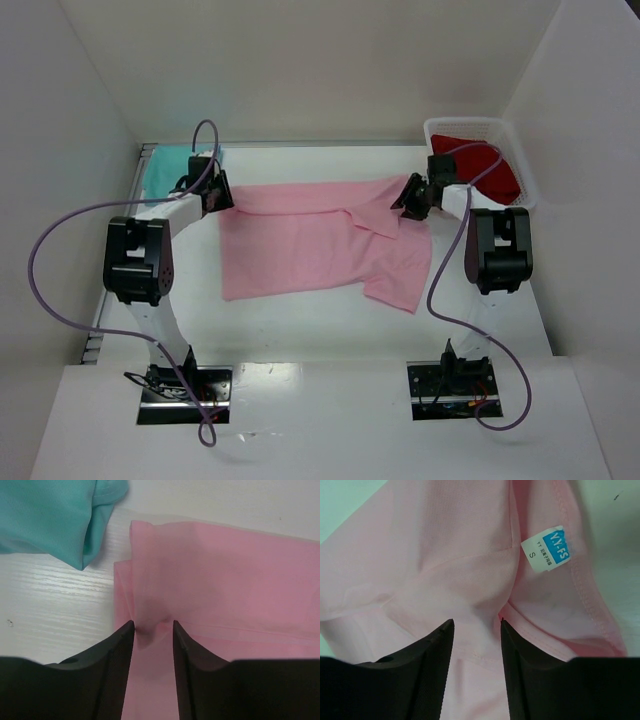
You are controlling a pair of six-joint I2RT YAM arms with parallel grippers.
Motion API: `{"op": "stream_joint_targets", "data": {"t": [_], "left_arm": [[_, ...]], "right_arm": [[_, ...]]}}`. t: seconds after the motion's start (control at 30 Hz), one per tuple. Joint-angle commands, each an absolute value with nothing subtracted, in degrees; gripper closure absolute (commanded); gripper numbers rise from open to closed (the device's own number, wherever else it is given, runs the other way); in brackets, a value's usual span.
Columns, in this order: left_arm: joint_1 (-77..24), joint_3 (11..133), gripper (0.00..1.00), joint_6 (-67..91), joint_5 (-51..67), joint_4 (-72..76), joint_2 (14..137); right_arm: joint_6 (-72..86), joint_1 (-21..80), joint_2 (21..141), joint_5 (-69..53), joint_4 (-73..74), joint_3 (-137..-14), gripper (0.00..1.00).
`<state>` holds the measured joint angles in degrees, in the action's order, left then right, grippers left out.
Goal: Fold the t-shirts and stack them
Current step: Fold the flattened tshirt in 1/3 of the way
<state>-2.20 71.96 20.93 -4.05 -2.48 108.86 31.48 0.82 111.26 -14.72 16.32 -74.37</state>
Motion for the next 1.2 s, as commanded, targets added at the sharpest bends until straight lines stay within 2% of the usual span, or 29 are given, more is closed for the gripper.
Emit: {"op": "stream_joint_targets", "data": {"t": [0.0, 0.1, 0.2, 0.33, 0.63, 0.9, 1.17], "left_arm": [[-2.7, 72.0, 0.51, 20.2, -6.1, -2.9, 104.6], [-2.7, 72.0, 0.36, 20.7, -6.2, -2.9, 102.0], [-2.7, 72.0, 0.31, 20.7, -5.5, -2.9, 100.4], [-2.7, 72.0, 0.25, 20.7, -1.9, 0.8, 99.1], [-3.9, 78.3, 0.25, 22.5, 1.5, 1.4, 110.5], [-3.9, 82.3, 0.25, 23.6, 2.7, 0.8, 115.9], [-4.9, 86.7, 0.25, 24.8, -1.7, -3.2, 120.3]], "right_arm": [[30.8, 0.4, 110.0, -13.9, 17.1, -78.0, 0.49], [30.2, 0.4, 108.8, -14.5, 17.1, -79.6, 0.48], [30.2, 1.1, 108.3, -15.3, 15.4, -81.8, 0.43], [30.2, 3.1, 109.9, -15.3, 12.8, -84.7, 0.42], [30.8, 3.6, 121.8, -13.4, 14.2, -93.2, 0.46], [27.7, 3.6, 124.3, -9.2, 17.0, -94.4, 0.57], [25.9, 3.6, 126.0, -4.9, 20.0, -94.4, 0.58]]}}
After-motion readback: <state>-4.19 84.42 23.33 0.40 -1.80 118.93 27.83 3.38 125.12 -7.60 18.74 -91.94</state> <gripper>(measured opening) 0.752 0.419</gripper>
